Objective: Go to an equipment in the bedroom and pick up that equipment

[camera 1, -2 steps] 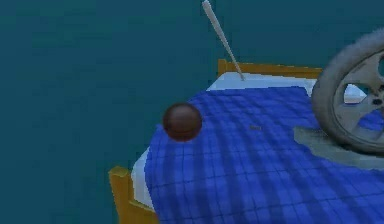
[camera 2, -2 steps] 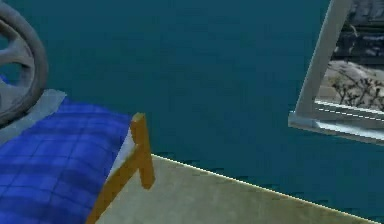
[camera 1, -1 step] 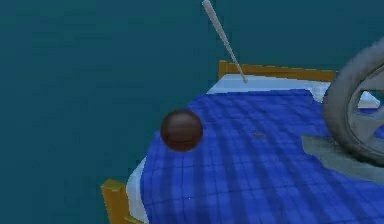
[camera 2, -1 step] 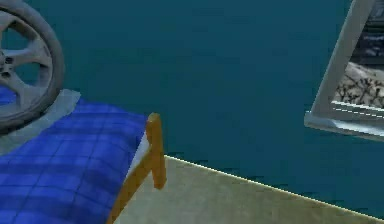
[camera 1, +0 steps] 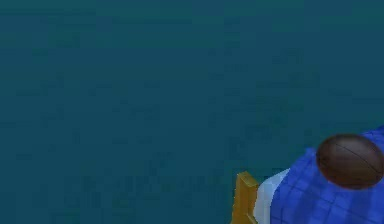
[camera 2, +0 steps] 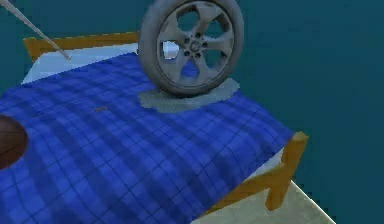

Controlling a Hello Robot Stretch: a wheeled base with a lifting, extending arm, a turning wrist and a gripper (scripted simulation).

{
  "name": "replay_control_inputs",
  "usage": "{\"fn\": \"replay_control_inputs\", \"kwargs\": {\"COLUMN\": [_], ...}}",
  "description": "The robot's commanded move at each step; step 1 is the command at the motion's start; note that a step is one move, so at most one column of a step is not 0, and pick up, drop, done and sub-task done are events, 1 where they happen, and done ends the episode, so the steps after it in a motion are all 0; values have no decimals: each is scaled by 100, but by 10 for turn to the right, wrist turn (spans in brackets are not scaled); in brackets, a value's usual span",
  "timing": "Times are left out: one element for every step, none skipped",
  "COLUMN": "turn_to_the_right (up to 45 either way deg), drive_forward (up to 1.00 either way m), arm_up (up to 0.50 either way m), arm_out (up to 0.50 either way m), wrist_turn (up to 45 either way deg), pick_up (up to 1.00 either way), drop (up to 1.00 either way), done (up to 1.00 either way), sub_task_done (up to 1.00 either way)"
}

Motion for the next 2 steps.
{"fn": "replay_control_inputs", "kwargs": {"turn_to_the_right": [-420,450], "drive_forward": [0,0], "arm_up": [0,0], "arm_out": [0,0], "wrist_turn": [0,0], "pick_up": [0,0], "drop": [0,0], "done": [0,0], "sub_task_done": [0,0]}}
